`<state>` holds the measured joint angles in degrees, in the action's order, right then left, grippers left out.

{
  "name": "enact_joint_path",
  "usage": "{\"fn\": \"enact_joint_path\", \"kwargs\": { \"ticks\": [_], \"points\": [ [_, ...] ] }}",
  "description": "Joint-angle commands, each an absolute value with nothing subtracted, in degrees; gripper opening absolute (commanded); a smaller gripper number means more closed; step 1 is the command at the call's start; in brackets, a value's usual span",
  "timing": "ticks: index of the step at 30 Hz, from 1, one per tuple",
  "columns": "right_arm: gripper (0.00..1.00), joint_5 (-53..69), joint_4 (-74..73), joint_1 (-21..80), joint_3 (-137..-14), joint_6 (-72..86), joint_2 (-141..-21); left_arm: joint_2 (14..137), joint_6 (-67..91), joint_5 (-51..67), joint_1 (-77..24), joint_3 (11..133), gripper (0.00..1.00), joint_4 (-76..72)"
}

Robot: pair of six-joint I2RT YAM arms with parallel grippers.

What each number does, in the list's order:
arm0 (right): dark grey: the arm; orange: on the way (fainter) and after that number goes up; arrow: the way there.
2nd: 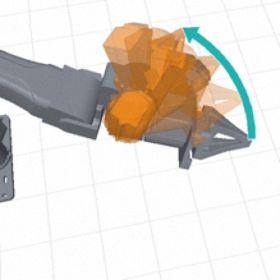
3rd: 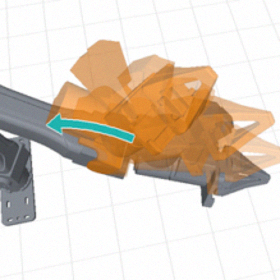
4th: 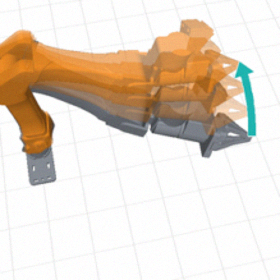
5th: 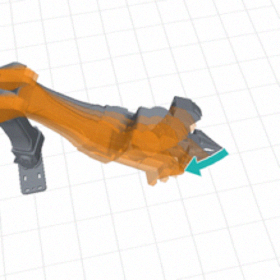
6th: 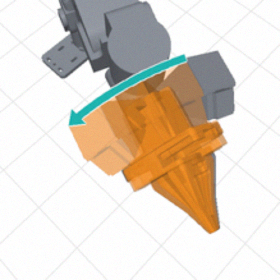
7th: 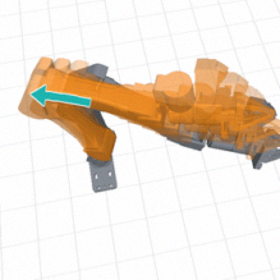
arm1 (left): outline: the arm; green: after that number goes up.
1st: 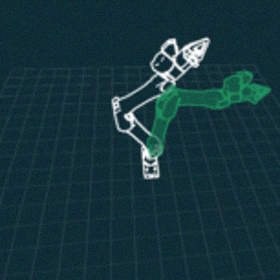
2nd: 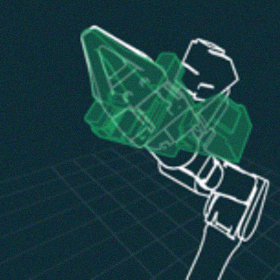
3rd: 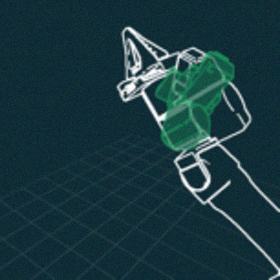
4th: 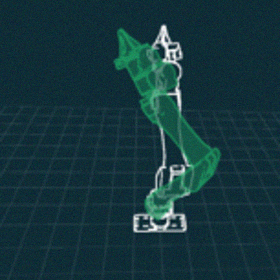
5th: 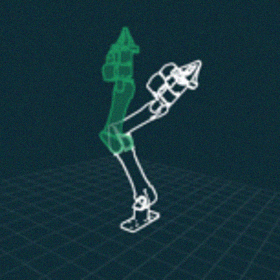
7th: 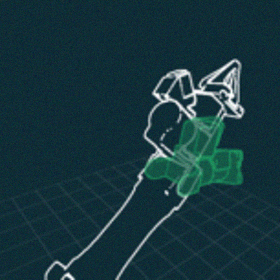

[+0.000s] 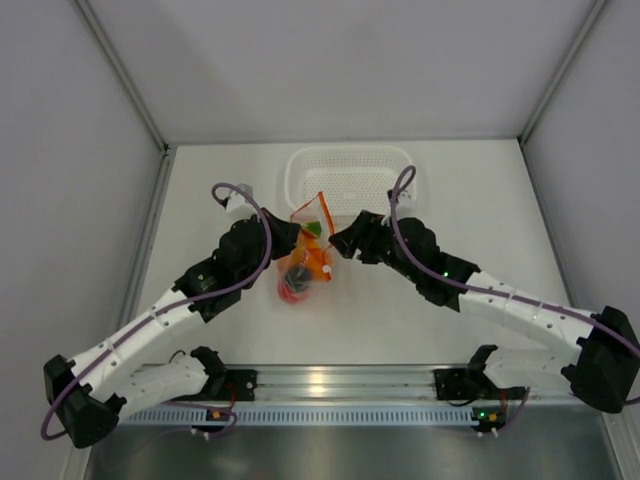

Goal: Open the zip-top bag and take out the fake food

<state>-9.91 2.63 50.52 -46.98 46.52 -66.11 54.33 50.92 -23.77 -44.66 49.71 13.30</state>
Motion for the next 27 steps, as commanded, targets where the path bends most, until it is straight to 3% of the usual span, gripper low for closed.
{"fn": "enact_joint_path", "kwargs": {
  "ticks": [1, 8, 11, 12, 14, 15, 18, 27],
  "points": [
    [0.7, -11.69, 2.9, 50.63, -48.42, 45.27, -69.06, 54.49, 51.15, -23.3, -44.82, 49.4, 0.0, 8.26],
    [0.72, -10.2, 3.07, 50.01, -54.4, 44.12, -80.23, 54.67, 51.77, -22.59, -44.82, 48.87, 0.0, 7.3],
    [0.55, -9.75, 1.85, 49.57, -56.77, 42.63, -83.93, 55.02, 51.59, -23.29, -44.82, 48.52, 0.0, 7.21],
    [0.43, -10.19, 1.58, 49.66, -56.69, 41.84, -84.28, 55.28, 51.24, -23.73, -44.82, 48.52, 0.0, 7.29],
    [0.31, -13.07, 0.18, 49.57, -55.99, 40.61, -83.85, 55.28, 50.89, -26.09, -44.82, 48.87, 0.0, 8.87],
    [0.16, -14.31, 0.18, 49.57, -54.94, 39.04, -83.5, 55.28, 50.8, -26.97, -44.82, 48.95, 0.0, 9.49],
    [0.04, -16.08, -3.33, 48.0, -52.14, 36.84, -82.44, 55.46, 49.4, -28.73, -44.82, 49.31, 0.0, 10.46],
    [0.02, -13.72, -7.38, 39.3, -42.46, 30.42, -75.77, 53.35, 44.83, -35.68, -44.82, 50.8, 0.0, 14.59]
  ]
}}
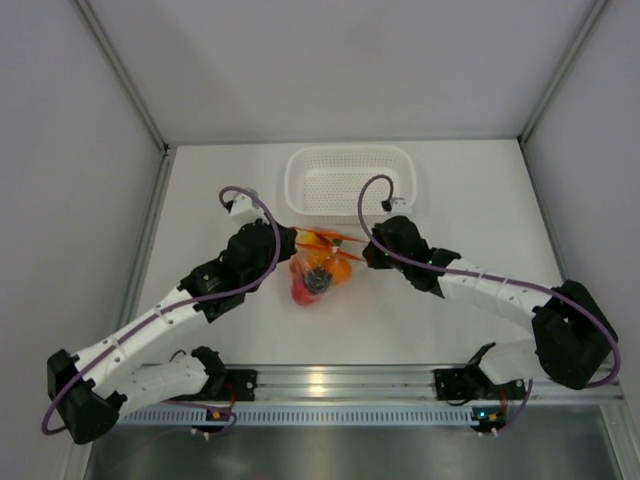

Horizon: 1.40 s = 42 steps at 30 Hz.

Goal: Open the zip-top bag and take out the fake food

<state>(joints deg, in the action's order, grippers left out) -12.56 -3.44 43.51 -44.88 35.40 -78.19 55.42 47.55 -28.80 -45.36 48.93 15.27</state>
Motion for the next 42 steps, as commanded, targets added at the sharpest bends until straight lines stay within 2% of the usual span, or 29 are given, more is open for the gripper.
{"fn": "enact_joint_path", "kwargs": {
  "ticks": [1, 4, 6, 9, 12, 21, 29, 36, 42],
  "points": [
    [0.02, -13.54, -7.56, 38.77, -42.28, 29.89, -75.41, 53.26, 44.56, -36.03, -44.82, 50.8, 0.0, 14.68],
    [0.07, -10.48, -7.21, 38.58, -42.8, 27.6, -74.45, 53.61, 44.74, -34.55, -44.82, 51.33, 0.0, 14.59],
    [0.22, -4.77, -6.07, 39.37, -44.72, 25.76, -72.79, 55.97, 45.08, -28.33, -44.91, 52.9, 0.0, 14.5],
    [0.35, -2.73, -5.98, 41.91, -47.09, 23.57, -69.63, 57.83, 45.79, -24.44, -45.09, 54.75, 0.0, 14.41],
    [0.39, -1.41, -5.8, 43.94, -49.47, 20.67, -66.37, 58.71, 46.14, -23.2, -45.79, 56.34, 0.0, 14.41],
    [0.39, -4.67, -3.96, 50.88, -52.38, 12.67, -59.85, 58.62, 45.53, -22.68, -47.02, 57.83, 0.0, 14.5],
    [0.41, -5.8, -2.29, 54.14, -56.34, 7.48, -67.93, 58.8, 45.44, -21.54, -47.29, 58.18, 0.0, 14.5],
    [0.56, -9.75, 2.98, 54.14, -58.88, 4.84, -77.07, 59.33, 45.09, -18.72, -47.29, 58.71, 0.0, 14.5],
    [0.57, -10.81, 4.57, 54.14, -60.47, 3.52, -81.9, 58.97, 44.74, -17.84, -47.29, 58.89, 0.0, 14.68]
  ]
}}
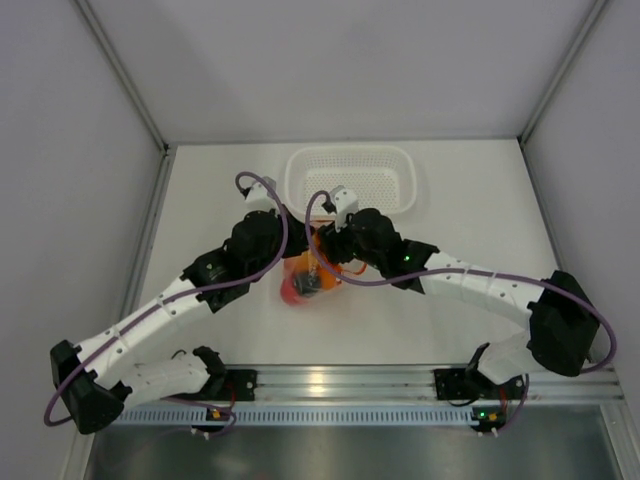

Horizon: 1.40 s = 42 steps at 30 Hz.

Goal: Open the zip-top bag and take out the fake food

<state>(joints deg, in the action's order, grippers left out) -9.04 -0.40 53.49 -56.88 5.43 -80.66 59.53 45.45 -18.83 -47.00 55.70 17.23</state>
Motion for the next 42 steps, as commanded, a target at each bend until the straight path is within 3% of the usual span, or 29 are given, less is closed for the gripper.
{"fn": "enact_joint_path", "kwargs": {
  "ticks": [1, 4, 5, 7, 8, 10, 11, 14, 22, 37, 42],
  "points": [
    [0.57, -11.25, 4.66, 54.14, -60.47, 3.34, -82.35, 58.89, 44.48, -17.75, -47.29, 58.89, 0.0, 14.68],
    [0.53, -12.65, 5.8, 54.14, -59.94, 2.64, -83.67, 57.92, 44.39, -18.1, -47.29, 58.71, 0.0, 14.68],
    [0.46, -13.0, 5.97, 54.14, -59.59, 2.38, -84.11, 57.92, 44.38, -18.28, -47.29, 58.71, 0.0, 14.68],
    [0.41, -13.71, 6.68, 54.14, -59.07, 1.76, -84.37, 57.48, 44.38, -18.54, -47.29, 58.54, 0.0, 14.68],
    [0.3, -13.88, 6.77, 54.14, -59.06, 1.41, -84.37, 57.48, 44.3, -18.72, -47.2, 58.54, 0.0, 14.68],
    [0.21, -13.63, 6.77, 54.14, -58.98, 1.14, -84.03, 57.13, 44.21, -19.59, -47.29, 58.19, 0.0, 14.68],
    [0.1, -13.28, 6.59, 54.14, -59.06, 1.14, -83.15, 57.04, 44.12, -20.03, -47.29, 58.1, 0.0, 14.68],
    [0.01, -11.25, 6.5, 54.66, -58.89, 1.32, -80.43, 56.86, 44.12, -21.44, -47.2, 57.31, 0.0, 14.68],
    [0.0, -10.72, 2.21, 57.21, -61.25, 0.53, -74.54, 58.09, 44.03, -22.67, -47.2, 56.86, 0.0, 14.68],
    [0.0, -8.17, -24.58, 58.45, -69.69, 0.53, -61.79, 58.98, 45.0, -28.3, -47.2, 55.72, 0.0, 14.94],
    [0.0, -14.06, -26.1, 56.52, -69.26, -2.02, -56.87, 58.27, 43.42, -29.09, -47.2, 55.2, 0.0, 15.64]
  ]
}}
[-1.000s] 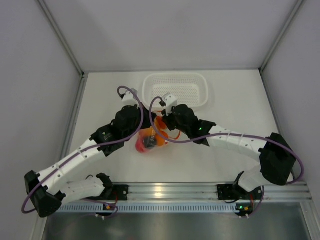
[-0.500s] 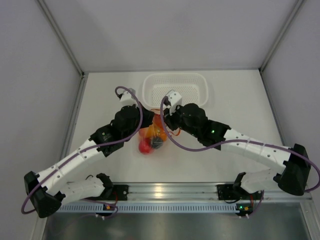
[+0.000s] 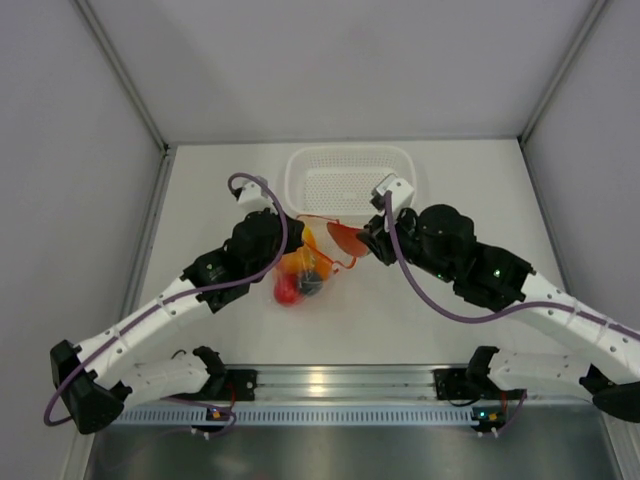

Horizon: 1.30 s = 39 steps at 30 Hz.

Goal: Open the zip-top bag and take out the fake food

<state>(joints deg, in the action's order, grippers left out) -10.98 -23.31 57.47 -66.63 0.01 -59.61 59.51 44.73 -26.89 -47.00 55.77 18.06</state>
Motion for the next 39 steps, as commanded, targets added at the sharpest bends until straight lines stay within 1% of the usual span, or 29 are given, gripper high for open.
{"fn": "enact_joint_path", "kwargs": {
  "ticks": [1, 4, 5, 7, 8, 9, 11, 15, 17, 18, 19, 21, 22, 24, 25, 27, 28, 29, 32, 34, 35, 37, 38, 39],
  "points": [
    [0.0, -13.28, -26.02, 55.3, -69.52, -2.02, -56.52, 57.92, 43.24, -29.09, -47.2, 55.02, 0.0, 15.56],
    [0.0, -12.04, -22.87, 49.15, -68.3, -3.51, -55.99, 56.87, 42.1, -29.44, -47.2, 53.88, 0.0, 15.64],
    [0.0, -12.13, -20.24, 44.95, -68.12, -3.43, -57.2, 56.52, 41.84, -29.44, -47.2, 53.18, 0.0, 15.64],
    [0.0, -8.1, -18.47, 39.32, -69.25, -1.51, -61.49, 55.37, 41.75, -29.53, -47.2, 52.74, 0.0, 15.47],
    [0.0, -7.13, -17.5, 34.5, -69.87, -0.97, -63.09, 55.11, 41.57, -29.53, -47.2, 52.56, 0.0, 15.47],
    [0.0, -6.86, -15.4, 32.8, -71.53, -0.62, -65.02, 54.67, 41.4, -29.27, -47.2, 52.65, 0.0, 15.47],
    [0.0, -5.98, -13.28, 29.73, -73.64, -0.88, -71.5, 54.32, 40.7, -29.35, -47.2, 52.73, 0.0, 15.47],
    [0.0, -1.86, -10.2, 26.2, -81.45, -0.97, -83.3, 53.09, 39.64, -29.09, -47.2, 52.91, 0.0, 15.47],
    [0.0, -1.32, -8.8, 24.79, -83.49, -1.23, -89.72, 53.0, 39.11, -28.48, -47.2, 53.0, 0.0, 15.47],
    [0.01, -0.71, -7.74, 24.52, -85.58, -1.23, -91.74, 53.17, 38.94, -27.95, -47.2, 53.09, 0.0, 15.47],
    [0.04, -0.36, -7.56, 23.91, -86.65, -1.23, -95.5, 53.35, 38.67, -26.56, -47.11, 53.61, 0.0, 15.47],
    [0.06, 3.16, -7.91, 23.29, -90.24, -1.49, -99.12, 54.23, 38.41, -25.23, -47.2, 54.23, 0.0, 15.38],
    [0.09, 3.69, -9.13, 22.94, -91.48, -1.58, -102.1, 54.4, 38.5, -24.01, -47.2, 54.58, 0.0, 15.38],
    [0.22, 4.22, -10.36, 22.85, -94.72, -1.84, -104.49, 54.93, 38.32, -23.21, -47.11, 54.84, 0.0, 15.47],
    [0.42, 4.13, -11.68, 22.94, -95.44, -2.02, -105.89, 55.02, 38.41, -23.12, -47.11, 54.76, 0.0, 15.38],
    [0.55, 4.04, -12.48, 22.85, -96.15, -1.93, -106.0, 55.02, 38.32, -22.94, -47.11, 54.67, 0.0, 15.47],
    [0.74, 3.69, -12.65, 22.85, -96.07, -1.76, -104.78, 54.85, 38.49, -22.94, -47.11, 54.49, 0.0, 15.47],
    [0.82, 3.34, -12.57, 22.85, -95.72, -1.24, -103.9, 54.76, 38.5, -22.77, -47.2, 54.58, 0.0, 15.47],
    [0.99, 0.98, -15.1, 22.94, -94.49, 2.0, -99.77, 54.49, 38.93, -22.94, -47.2, 54.93, 0.0, 15.47],
    [1.0, 0.62, -16.34, 22.85, -92.65, 6.83, -95.74, 54.4, 39.81, -22.76, -47.2, 55.19, 0.0, 15.47],
    [0.99, 1.31, -17.22, 22.76, -89.85, 11.81, -94.15, 54.32, 40.34, -22.94, -47.11, 55.28, 0.0, 15.47],
    [0.99, 9.36, -14.69, 22.42, -84.93, 12.91, -88.81, 54.14, 42.62, -24.16, -47.11, 55.55, 0.0, 15.64],
    [0.99, 17.32, -12.68, 22.24, -82.03, 14.66, -86.77, 54.14, 43.24, -24.52, -47.11, 55.72, 0.0, 15.64],
    [0.94, 20.19, -8.74, 22.24, -76.78, 15.98, -84.75, 54.05, 44.11, -24.78, -47.11, 55.98, 0.0, 15.64]
  ]
}}
